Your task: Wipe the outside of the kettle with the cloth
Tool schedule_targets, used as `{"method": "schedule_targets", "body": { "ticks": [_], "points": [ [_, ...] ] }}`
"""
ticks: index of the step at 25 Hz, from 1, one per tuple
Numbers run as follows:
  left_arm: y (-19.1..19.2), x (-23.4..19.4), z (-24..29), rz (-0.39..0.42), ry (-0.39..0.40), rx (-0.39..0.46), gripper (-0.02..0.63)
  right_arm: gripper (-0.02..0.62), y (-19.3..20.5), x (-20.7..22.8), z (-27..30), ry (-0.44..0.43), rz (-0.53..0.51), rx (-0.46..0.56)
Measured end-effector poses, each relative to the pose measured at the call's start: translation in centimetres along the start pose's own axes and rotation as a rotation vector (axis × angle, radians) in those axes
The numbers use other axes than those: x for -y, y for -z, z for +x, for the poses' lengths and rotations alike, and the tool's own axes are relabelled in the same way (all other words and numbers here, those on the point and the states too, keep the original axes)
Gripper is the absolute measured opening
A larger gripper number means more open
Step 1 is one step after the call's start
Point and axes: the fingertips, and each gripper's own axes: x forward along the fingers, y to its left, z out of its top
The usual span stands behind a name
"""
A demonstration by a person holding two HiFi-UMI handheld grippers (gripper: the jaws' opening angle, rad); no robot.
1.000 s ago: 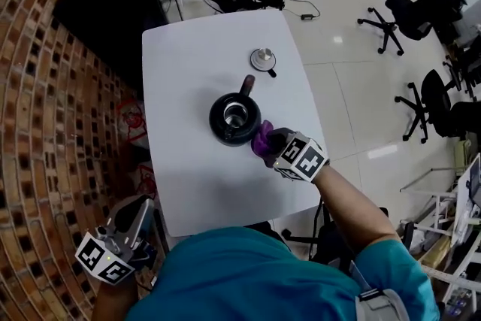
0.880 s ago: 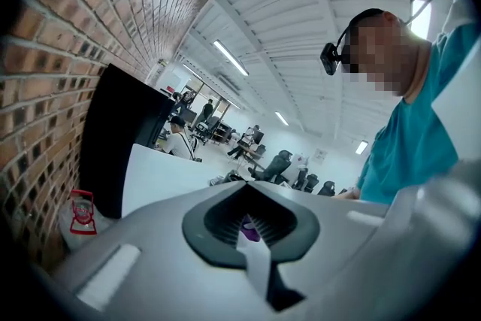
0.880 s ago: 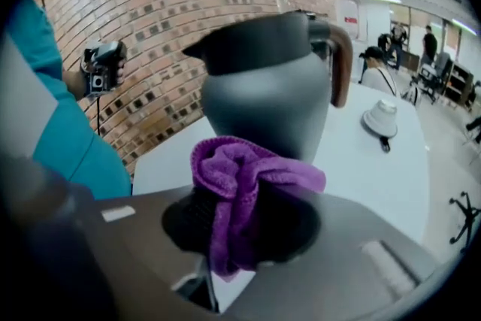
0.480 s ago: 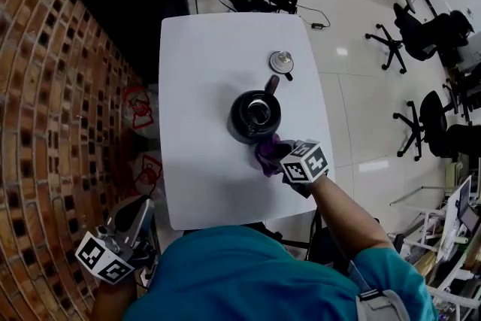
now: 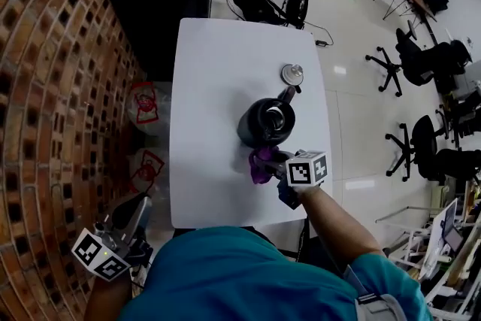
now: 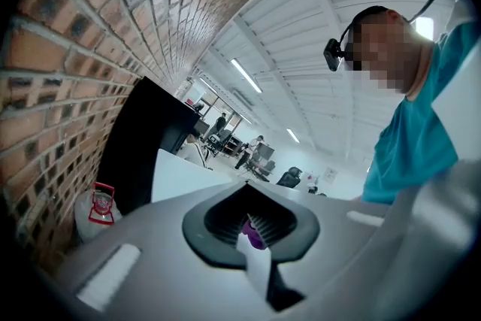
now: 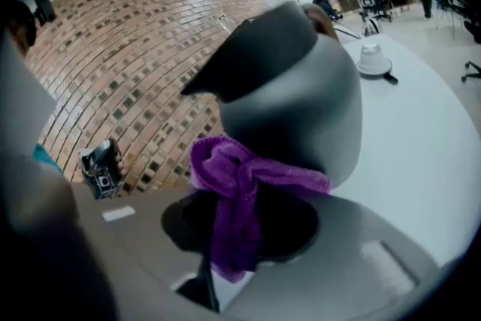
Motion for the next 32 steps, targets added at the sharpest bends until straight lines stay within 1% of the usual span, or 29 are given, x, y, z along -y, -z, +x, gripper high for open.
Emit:
{"method": "schedule_targets", "body": {
  "ticks": [1,2,3,4,5,6,7,9,11,12,13,14,15,17,19,21,24,26,28,30,32],
  "points": [
    [0.1,-0.3,-0.3,-0.005,-0.006,0.001,0.002,0.095,0.4,0.5,0.8,0.015,-0.008,-0.016],
    [0.2,-0.6,-0.5,-0.01,-0.013,0.003,0.002,0.095,0.9,1.1,1.5,0.041,-0.042,-0.048],
    [0.4,-0.8,-0.7,-0.016,-0.02,0.008,0.002,0.095,1.6,1.5,2.1,0.071,-0.103,-0.102],
    [0.7,-0.9,-1.0,-0.021,-0.027,0.015,0.002,0.095,2.4,1.7,2.5,0.098,-0.193,-0.177],
    [1.0,-1.0,-1.3,-0.025,-0.033,0.021,0.002,0.095,3.2,1.2,2.6,0.115,-0.315,-0.265],
    [1.1,-1.0,-1.6,-0.026,-0.037,0.027,0.002,0.095,3.8,0.0,2.4,0.117,-0.466,-0.356],
    [1.1,-1.1,-2.0,-0.028,-0.039,0.034,0.002,0.095,4.0,-2.1,2.0,0.101,-0.635,-0.438],
    [1.0,-1.3,-2.7,-0.036,-0.043,0.053,0.002,0.095,3.0,-7.2,1.1,0.044,-0.971,-0.551],
    [0.8,-1.8,-3.4,-0.032,-0.036,0.075,0.002,0.095,0.6,-11.0,0.7,0.024,-1.262,-0.63],
    [0.7,-2.0,-3.7,-0.023,-0.03,0.084,0.002,0.095,-0.7,-12.0,0.8,0.034,-1.38,-0.682],
    [0.6,-2.1,-4.0,-0.011,-0.027,0.093,0.002,0.095,-2.1,-12.1,1.0,0.055,-1.474,-0.755],
    [0.5,-2.1,-4.2,-0.002,-0.027,0.102,0.002,0.095,-3.3,-11.6,1.4,0.08,-1.544,-0.846],
    [0.4,-2.0,-4.5,0.0,-0.031,0.113,0.002,0.095,-4.5,-10.7,1.9,0.104,-1.594,-0.948],
    [0.5,-2.0,-5.1,-0.009,-0.045,0.136,0.002,0.095,-5.6,-8.5,2.9,0.124,-1.638,-1.16],
    [0.7,-2.3,-5.8,-0.021,-0.062,0.149,0.002,0.095,-5.4,-6.5,3.9,0.122,-1.632,-1.355],
    [0.9,-2.9,-6.4,-0.031,-0.079,0.157,0.002,0.095,-4.7,-5.0,4.9,0.121,-1.629,-1.509],
    [1.2,-3.5,-7.1,-0.024,-0.097,0.159,0.002,0.095,-3.5,-2.9,6.3,0.136,-1.632,-1.695],
    [1.4,-3.8,-7.1,0.006,-0.106,0.145,0.002,0.095,-2.9,-1.5,6.5,0.158,-1.605,-1.791],
    [1.2,-4.2,-6.7,0.014,-0.107,0.143,0.002,0.095,-2.4,-0.6,6.3,0.191,-1.545,-1.859],
    [1.0,-4.6,-6.4,-0.001,-0.105,0.144,0.002,0.095,-1.6,0.3,6.5,0.205,-1.501,-1.897],
    [0.9,-5.1,-6.1,-0.003,-0.107,0.139,0.002,0.095,-0.8,1.1,7.2,0.206,-1.476,-1.914]
  ]
}}
